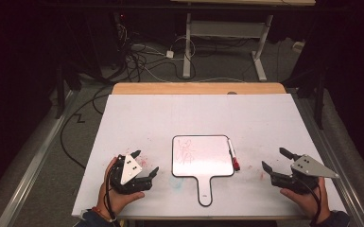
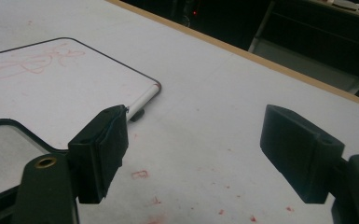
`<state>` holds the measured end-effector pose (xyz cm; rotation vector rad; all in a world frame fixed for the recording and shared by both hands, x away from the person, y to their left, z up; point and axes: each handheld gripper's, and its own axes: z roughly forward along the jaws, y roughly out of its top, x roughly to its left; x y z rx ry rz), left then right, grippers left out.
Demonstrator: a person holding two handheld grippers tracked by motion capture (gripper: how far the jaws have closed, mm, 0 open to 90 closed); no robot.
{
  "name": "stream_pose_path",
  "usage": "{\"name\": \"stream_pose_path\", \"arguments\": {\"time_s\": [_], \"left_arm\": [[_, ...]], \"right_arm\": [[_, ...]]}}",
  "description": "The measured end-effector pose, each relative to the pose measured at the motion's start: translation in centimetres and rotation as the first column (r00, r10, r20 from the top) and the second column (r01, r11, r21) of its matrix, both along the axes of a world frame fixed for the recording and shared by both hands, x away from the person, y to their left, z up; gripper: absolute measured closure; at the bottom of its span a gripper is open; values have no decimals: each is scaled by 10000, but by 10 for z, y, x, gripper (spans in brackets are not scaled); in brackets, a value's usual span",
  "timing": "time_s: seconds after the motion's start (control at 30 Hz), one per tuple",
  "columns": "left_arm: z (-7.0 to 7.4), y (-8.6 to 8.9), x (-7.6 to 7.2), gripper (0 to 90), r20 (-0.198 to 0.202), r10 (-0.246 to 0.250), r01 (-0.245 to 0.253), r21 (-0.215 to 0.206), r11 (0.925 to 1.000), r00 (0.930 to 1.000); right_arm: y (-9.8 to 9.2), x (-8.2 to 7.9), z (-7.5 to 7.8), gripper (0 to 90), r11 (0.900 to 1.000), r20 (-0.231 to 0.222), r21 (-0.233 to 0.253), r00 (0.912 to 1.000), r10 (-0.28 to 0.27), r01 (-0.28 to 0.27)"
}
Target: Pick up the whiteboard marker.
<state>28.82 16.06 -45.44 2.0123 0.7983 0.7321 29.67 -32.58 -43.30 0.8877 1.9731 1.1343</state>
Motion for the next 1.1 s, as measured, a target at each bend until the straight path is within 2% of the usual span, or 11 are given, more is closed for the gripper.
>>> {"name": "stream_pose_path", "arguments": {"time_s": [0.2,0.47,0.67,0.73,0.83,0.87,0.9,0.93,0.97,1.03,1.1], "left_arm": [[-4,-2,1,200,-3,-65,65,104,9999,10000],[-6,-2,0,204,-132,-72,76,270,9996,9999],[-6,-2,2,207,-251,-99,111,470,9988,9996],[-8,-3,2,207,-419,-106,127,510,9986,9991],[-10,-4,3,207,-476,-164,196,672,9975,9987],[-10,-4,3,207,-481,-181,213,659,9976,9987],[-10,-4,3,207,-491,-187,219,648,9977,9986],[-9,-4,3,207,-487,-185,218,672,9975,9986],[-9,-5,3,207,-478,-209,242,687,9973,9986],[-10,-6,3,207,-468,-247,282,756,9967,9986],[-10,-7,4,207,-489,-285,324,811,9962,9984]], "right_arm": [[5,2,-2,244,9994,-282,-118,9991,331,-334],[9,3,1,245,9985,-279,-116,9982,531,-534],[17,12,4,285,9961,-830,-84,9928,866,-876],[24,21,5,318,9950,-1371,-261,9863,916,-960],[27,29,7,340,9933,-1802,-42,9771,1128,-1154],[30,38,8,347,9934,-2226,119,9682,1143,-1145],[30,38,8,347,9934,-2226,119,9682,1143,-1145],[32,42,9,367,9932,-2478,219,9618,1162,-1144],[39,53,9,363,9942,-2998,108,9481,1055,-1072],[42,58,9,372,9943,-3084,75,9456,1037,-1066],[50,70,9,377,9948,-3564,-49,9296,937,-1022]]}}
